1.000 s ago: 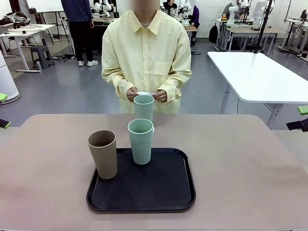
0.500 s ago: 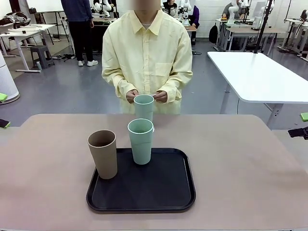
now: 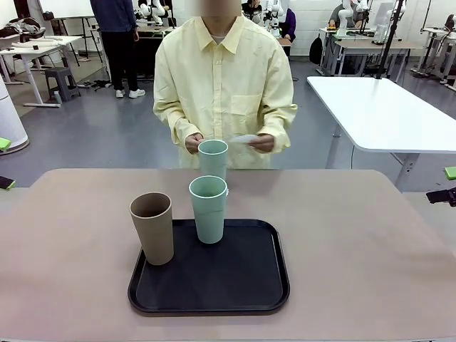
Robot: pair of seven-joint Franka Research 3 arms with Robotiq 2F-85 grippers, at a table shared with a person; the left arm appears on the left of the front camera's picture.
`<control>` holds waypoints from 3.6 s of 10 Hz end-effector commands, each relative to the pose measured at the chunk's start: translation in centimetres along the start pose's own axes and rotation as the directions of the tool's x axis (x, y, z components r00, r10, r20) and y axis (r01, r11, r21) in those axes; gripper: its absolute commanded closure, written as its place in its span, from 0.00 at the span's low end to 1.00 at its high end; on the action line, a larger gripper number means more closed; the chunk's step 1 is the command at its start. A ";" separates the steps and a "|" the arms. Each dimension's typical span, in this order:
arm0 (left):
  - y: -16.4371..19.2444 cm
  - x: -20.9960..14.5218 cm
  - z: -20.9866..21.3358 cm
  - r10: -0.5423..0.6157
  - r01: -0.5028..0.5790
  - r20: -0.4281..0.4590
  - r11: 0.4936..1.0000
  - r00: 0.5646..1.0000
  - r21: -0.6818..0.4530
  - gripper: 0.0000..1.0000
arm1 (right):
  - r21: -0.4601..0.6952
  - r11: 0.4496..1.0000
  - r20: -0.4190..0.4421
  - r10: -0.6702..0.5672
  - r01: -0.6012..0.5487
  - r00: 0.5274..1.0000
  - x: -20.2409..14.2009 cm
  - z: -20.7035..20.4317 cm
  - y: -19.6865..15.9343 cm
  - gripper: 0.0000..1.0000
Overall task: Place coasters on the table and set cups on them.
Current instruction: Take one Reusable plastic cup from the Flat Tray and place it on a coaster set by the human.
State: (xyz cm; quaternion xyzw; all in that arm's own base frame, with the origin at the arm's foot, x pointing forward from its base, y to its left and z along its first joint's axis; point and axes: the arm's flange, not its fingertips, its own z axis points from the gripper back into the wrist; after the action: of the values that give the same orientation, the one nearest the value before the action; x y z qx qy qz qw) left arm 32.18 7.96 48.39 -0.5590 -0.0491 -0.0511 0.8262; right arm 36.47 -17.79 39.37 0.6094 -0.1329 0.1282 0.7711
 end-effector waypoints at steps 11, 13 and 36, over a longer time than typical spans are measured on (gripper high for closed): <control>0.0 -0.1 0.0 -0.019 0.019 -0.005 1.000 1.000 -0.009 0.00 | -0.001 1.000 -0.002 -0.003 0.003 1.000 0.0 0.1 0.0 0.00; 0.0 -0.1 0.0 -0.019 0.019 -0.005 1.000 1.000 -0.009 0.00 | -0.001 1.000 -0.002 -0.003 0.003 1.000 0.0 0.1 0.0 0.00; 0.0 -0.1 0.0 -0.019 0.019 -0.005 1.000 1.000 -0.009 0.00 | -0.086 0.414 -0.702 0.620 -0.906 0.350 15.2 -33.5 13.6 0.00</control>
State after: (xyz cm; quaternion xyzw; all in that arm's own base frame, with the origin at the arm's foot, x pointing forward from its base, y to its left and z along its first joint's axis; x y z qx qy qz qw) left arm 32.17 7.94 48.38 -0.5591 -0.0488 -0.0513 0.8261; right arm 47.46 19.32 51.19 0.1804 -0.1926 0.6233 0.7361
